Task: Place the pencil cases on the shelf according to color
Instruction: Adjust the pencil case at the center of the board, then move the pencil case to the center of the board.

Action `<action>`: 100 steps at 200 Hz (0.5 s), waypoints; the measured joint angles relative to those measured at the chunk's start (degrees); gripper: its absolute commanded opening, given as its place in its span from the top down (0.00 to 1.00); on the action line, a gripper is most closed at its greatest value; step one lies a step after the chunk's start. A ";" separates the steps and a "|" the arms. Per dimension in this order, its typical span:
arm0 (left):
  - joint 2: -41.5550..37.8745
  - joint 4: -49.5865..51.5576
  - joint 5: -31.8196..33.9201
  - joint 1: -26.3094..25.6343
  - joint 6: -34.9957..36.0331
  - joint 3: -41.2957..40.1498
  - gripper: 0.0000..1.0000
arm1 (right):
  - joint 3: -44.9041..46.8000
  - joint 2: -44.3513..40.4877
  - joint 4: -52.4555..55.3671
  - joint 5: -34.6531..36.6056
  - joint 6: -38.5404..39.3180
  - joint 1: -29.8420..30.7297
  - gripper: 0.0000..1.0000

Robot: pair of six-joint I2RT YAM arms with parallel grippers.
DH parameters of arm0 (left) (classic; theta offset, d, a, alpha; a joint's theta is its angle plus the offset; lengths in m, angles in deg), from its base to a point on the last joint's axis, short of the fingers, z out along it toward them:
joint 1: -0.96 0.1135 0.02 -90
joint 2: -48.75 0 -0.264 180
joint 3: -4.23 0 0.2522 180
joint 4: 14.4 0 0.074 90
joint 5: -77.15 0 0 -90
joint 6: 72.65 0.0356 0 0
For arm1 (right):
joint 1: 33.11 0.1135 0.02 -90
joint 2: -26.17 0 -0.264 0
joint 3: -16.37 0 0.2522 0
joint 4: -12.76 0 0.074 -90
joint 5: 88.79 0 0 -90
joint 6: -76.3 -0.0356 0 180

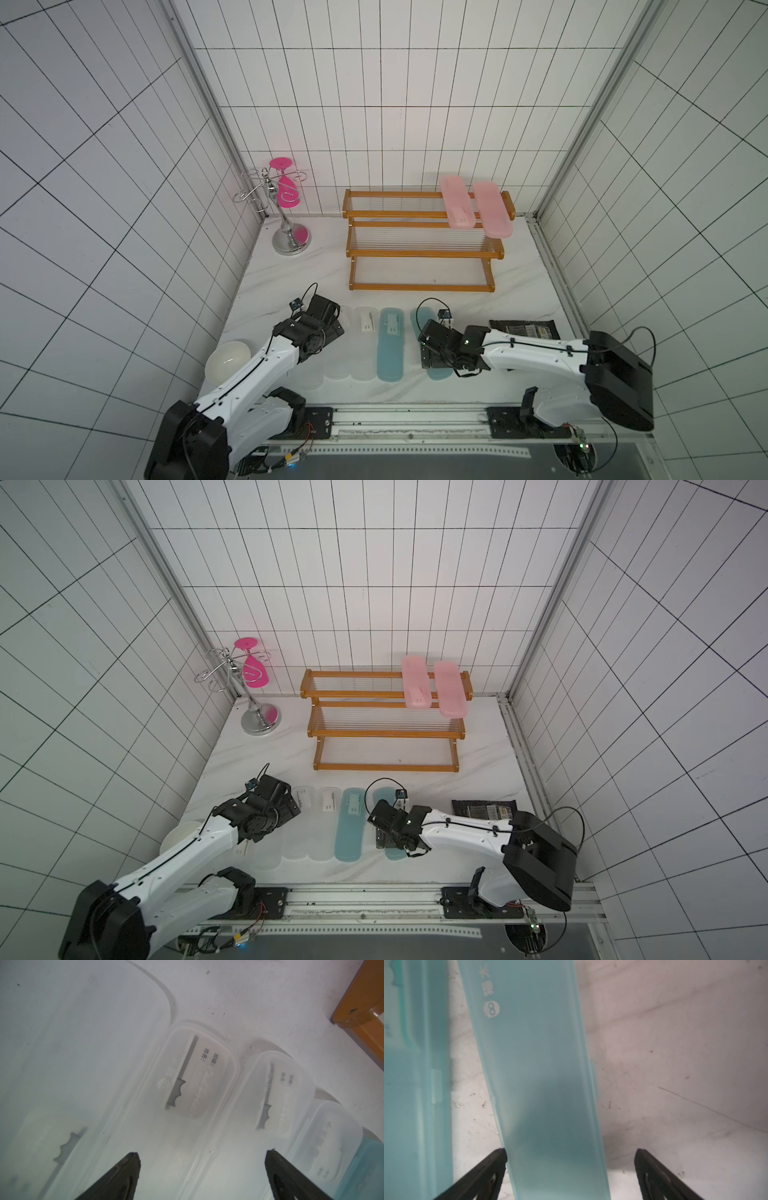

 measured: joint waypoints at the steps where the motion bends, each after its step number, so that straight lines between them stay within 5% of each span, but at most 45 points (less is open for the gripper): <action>1: -0.17 0.17 0.11 0.02 -0.02 0.11 0.02 | 0.17 -0.44 0.04 0.02 0.02 -0.04 0.00; 52: -7.19 4.55 8.83 3.69 2.69 7.43 0.02 | 2.45 -12.44 -0.33 0.39 2.47 -0.24 0.00; 100: 0.57 1.20 7.37 12.46 3.28 5.92 0.02 | 2.45 -8.79 -2.67 -0.35 6.91 -0.24 0.01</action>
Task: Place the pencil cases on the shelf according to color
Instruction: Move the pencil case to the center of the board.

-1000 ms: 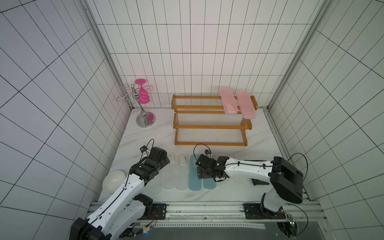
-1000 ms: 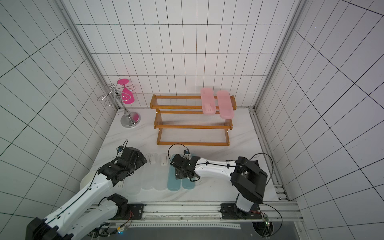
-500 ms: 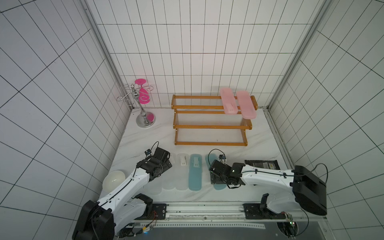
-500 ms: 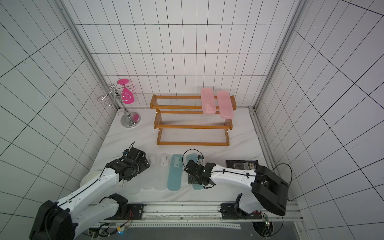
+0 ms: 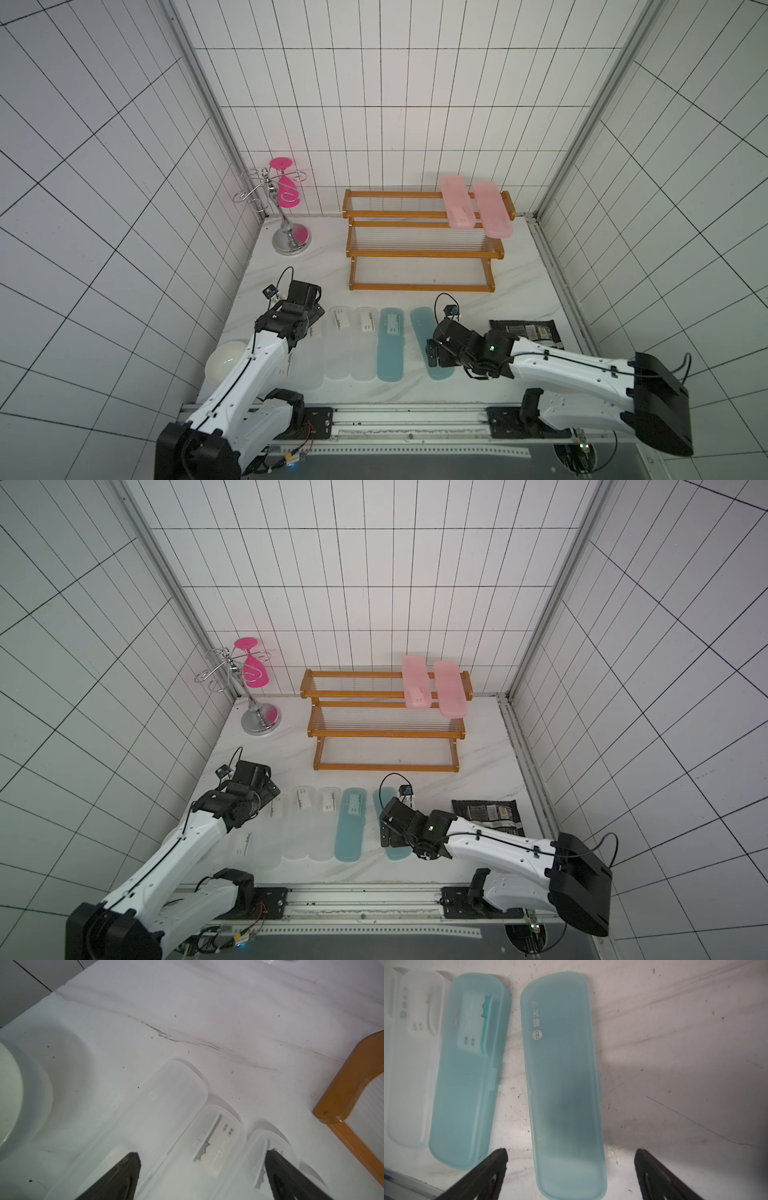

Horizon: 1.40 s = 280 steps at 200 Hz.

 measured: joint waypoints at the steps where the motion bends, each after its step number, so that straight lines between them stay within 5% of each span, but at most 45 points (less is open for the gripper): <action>1: 0.11 -0.07 -0.07 0.13 0.04 -0.09 0.02 | 0.00 0.28 -0.07 -0.09 0.13 0.00 0.01; 36: 4.37 -4.42 -3.39 4.02 1.11 -1.88 0.02 | 0.00 4.63 -1.31 -1.38 2.08 0.00 0.01; 113: 15.98 -9.90 -9.40 4.00 5.40 -0.83 0.02 | 0.02 3.61 0.66 1.66 3.02 -0.57 0.01; 196: 18.05 -9.33 -9.70 -13.73 2.47 1.68 0.02 | 3.82 -12.15 1.75 1.62 2.93 -1.16 0.01; 280: 10.27 -3.54 -8.41 -14.45 0.72 4.96 0.02 | 4.17 -10.58 4.55 0.63 0.70 -0.70 0.01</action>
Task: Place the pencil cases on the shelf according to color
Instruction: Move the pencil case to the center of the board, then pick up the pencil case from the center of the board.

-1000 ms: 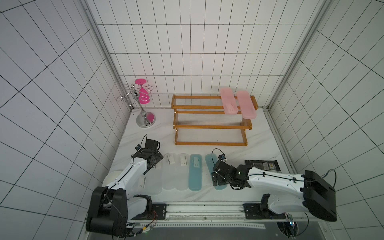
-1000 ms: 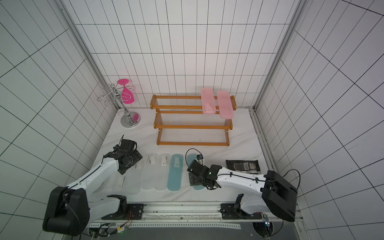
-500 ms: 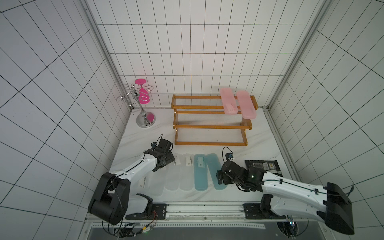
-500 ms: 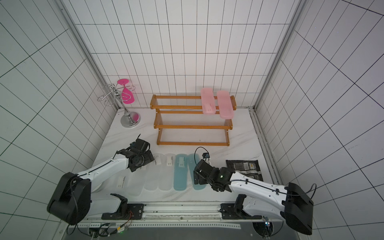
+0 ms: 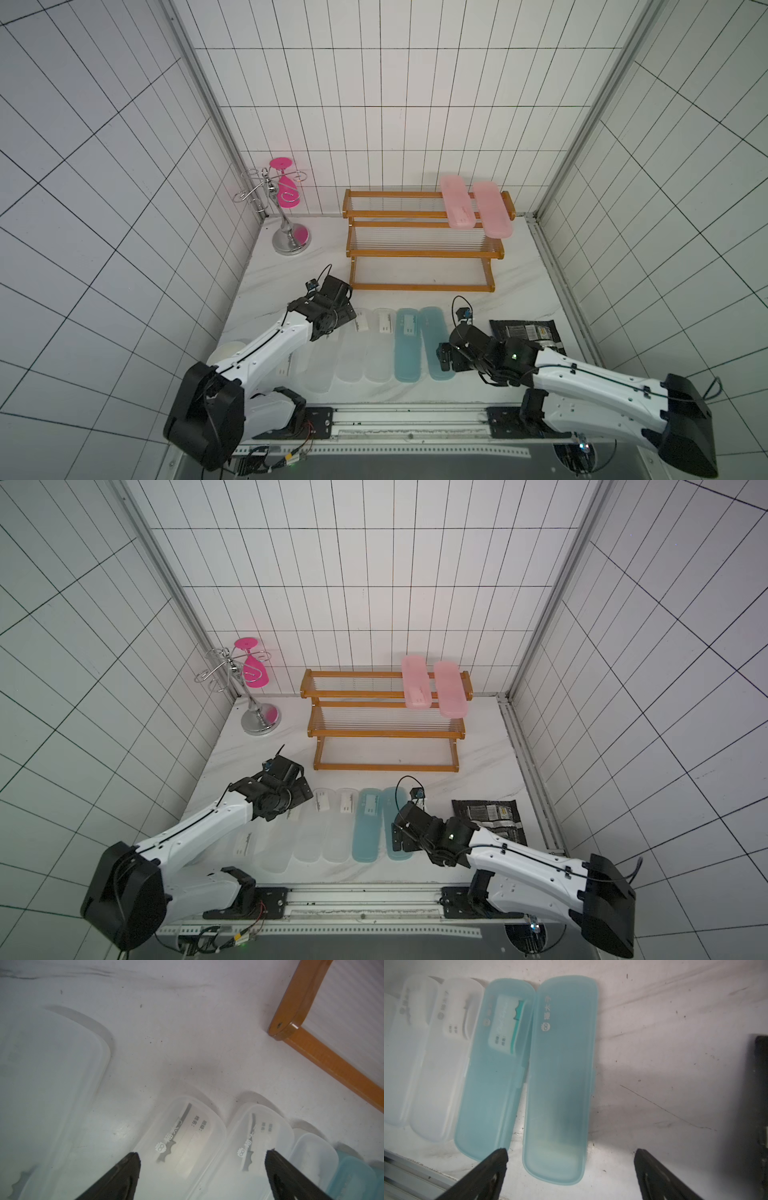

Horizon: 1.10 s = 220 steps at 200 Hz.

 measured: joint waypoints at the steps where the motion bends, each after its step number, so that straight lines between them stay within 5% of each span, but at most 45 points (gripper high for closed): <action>1: -0.13 0.07 0.02 0.02 0.00 0.04 0.02 | 0.00 0.37 -0.02 -0.04 -0.17 0.09 0.01; 112: -17.05 5.68 -1.84 0.59 2.78 3.39 0.02 | -6.43 22.32 -0.39 0.81 -12.04 7.56 0.01; 220: -19.32 8.15 -4.02 0.09 2.99 5.75 0.02 | -0.76 15.67 -3.26 1.05 -15.30 8.70 0.07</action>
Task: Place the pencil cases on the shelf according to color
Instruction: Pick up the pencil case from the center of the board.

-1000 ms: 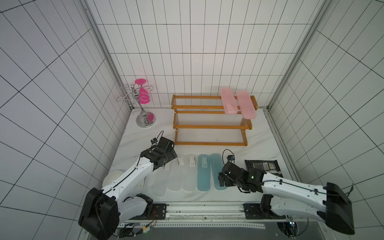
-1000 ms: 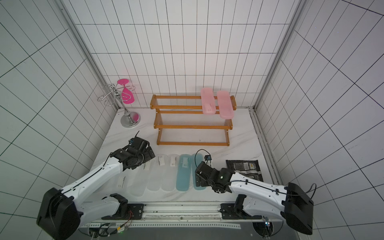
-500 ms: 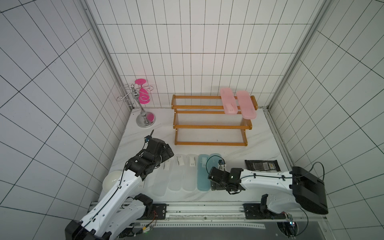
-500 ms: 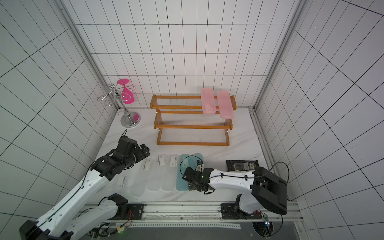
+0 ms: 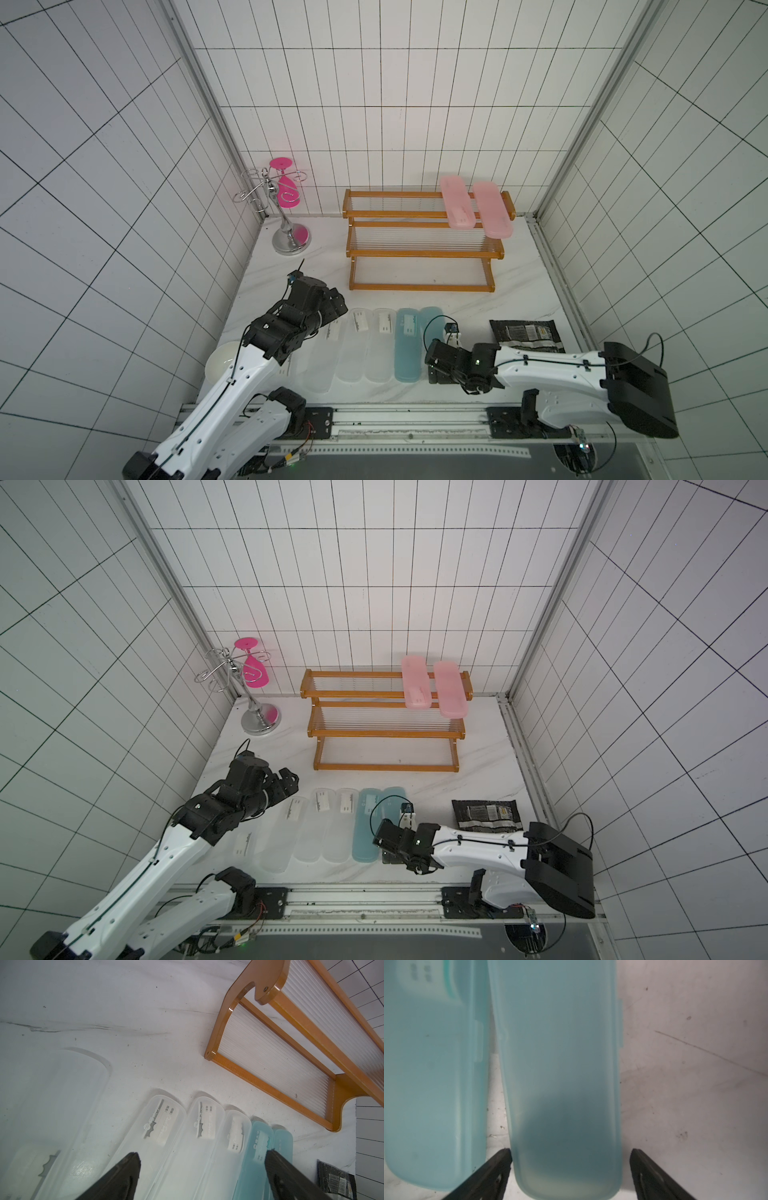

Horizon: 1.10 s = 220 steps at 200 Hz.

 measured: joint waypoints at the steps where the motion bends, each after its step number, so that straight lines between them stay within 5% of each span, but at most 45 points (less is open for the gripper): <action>1: -0.04 0.02 0.02 0.00 0.00 0.02 0.02 | 0.00 0.09 -0.02 0.00 0.00 0.00 0.07; 73: -1.70 1.53 0.24 -0.04 0.02 0.76 0.02 | -2.19 5.01 2.12 3.78 -0.44 1.92 0.24; 132: -1.92 2.25 0.35 -0.04 0.02 1.81 0.02 | -3.63 -5.62 12.28 7.50 -2.60 4.17 0.32; 173: -3.04 2.05 0.20 -0.04 0.04 3.89 0.02 | -16.22 -9.75 22.18 11.98 0.00 4.17 0.32; 220: -4.24 0.15 1.22 -0.04 0.90 3.98 0.02 | -30.21 -4.79 25.51 14.78 7.10 2.23 0.31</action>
